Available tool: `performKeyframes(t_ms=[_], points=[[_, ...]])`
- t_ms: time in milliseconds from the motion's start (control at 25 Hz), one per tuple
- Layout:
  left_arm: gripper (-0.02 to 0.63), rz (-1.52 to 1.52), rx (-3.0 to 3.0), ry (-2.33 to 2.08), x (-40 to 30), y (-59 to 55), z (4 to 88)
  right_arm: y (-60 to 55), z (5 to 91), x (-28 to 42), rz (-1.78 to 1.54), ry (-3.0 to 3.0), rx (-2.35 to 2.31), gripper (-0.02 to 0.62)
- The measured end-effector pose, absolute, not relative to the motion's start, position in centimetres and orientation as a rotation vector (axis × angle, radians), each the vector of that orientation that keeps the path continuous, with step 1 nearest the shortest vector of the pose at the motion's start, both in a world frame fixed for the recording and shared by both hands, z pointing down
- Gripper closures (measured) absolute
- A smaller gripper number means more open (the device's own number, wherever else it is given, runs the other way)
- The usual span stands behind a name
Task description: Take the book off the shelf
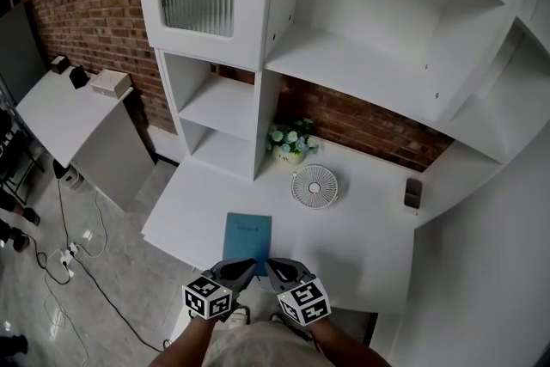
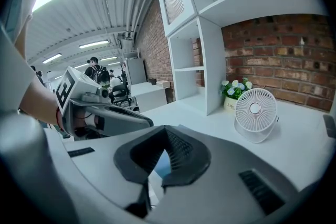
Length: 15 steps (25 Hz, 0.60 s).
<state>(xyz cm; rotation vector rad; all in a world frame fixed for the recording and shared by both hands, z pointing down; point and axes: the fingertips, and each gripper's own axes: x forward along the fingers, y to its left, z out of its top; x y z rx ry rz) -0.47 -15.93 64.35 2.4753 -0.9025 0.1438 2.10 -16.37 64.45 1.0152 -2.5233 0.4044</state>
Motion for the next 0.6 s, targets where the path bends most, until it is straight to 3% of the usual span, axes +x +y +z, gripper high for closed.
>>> performKeyframes(t_ms=[600], points=[[0.571,0.141,2.461,-0.916,-0.75,-16.07,64.42,-16.52,64.7,2.18,0.43,-2.515,1.011,0.581]])
